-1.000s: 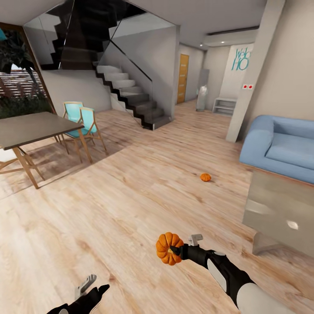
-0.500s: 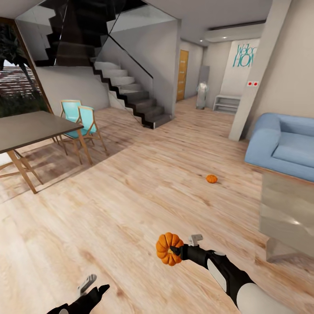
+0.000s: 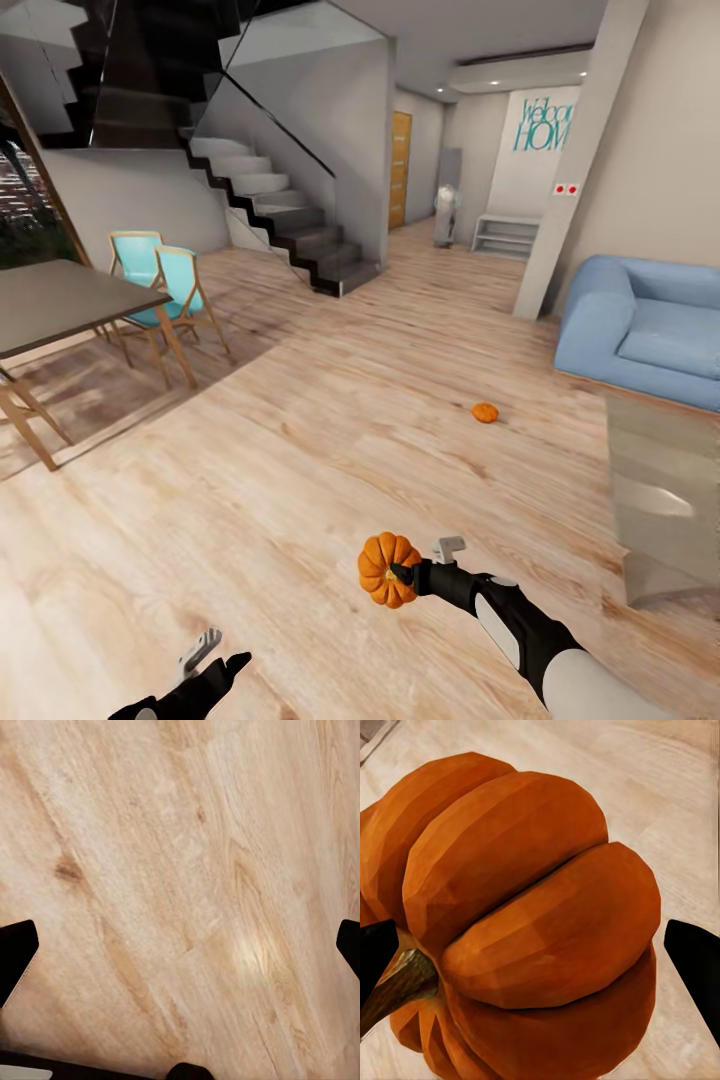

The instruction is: Place each of the two pumpkins and all three candles from the living room inside a cabinet in the living room (use any cabinet), then make sure every cabinet is closed, and position the cauldron so it is next to a table in the living room.

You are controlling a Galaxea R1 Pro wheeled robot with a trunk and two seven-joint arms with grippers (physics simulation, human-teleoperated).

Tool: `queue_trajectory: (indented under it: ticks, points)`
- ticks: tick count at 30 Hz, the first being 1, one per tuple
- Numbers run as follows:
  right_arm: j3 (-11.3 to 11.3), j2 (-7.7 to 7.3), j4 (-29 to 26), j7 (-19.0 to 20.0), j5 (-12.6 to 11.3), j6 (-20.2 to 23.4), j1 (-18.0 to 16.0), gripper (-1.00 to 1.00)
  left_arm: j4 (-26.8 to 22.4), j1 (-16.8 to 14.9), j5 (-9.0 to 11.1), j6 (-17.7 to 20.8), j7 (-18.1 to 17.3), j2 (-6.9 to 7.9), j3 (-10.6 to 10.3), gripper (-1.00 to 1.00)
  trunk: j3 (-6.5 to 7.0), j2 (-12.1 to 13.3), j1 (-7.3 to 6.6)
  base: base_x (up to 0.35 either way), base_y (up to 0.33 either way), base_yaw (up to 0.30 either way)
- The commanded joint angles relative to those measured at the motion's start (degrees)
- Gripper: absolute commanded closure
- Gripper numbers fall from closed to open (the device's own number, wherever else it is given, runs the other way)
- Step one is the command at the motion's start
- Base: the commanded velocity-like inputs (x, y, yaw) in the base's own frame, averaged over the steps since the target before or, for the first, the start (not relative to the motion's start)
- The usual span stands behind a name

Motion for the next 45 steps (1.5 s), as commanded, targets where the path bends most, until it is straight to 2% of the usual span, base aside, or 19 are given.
queue_trajectory:
  ticks: [1,45]
  points:
    - [0.2,-0.04,-0.1,0.0,-0.8,0.4,-0.1,1.00,0.0,0.0,0.5,0.2,0.0,0.06,-0.2,-1.00,-0.08,0.0,0.02,0.249,0.257,-0.251]
    - [0.2,-0.04,0.0,0.0,-0.9,0.4,-0.1,1.00,0.0,0.0,0.5,0.2,0.0,0.06,-0.1,-1.00,-1.71,0.0,0.02,0.262,0.240,-0.254]
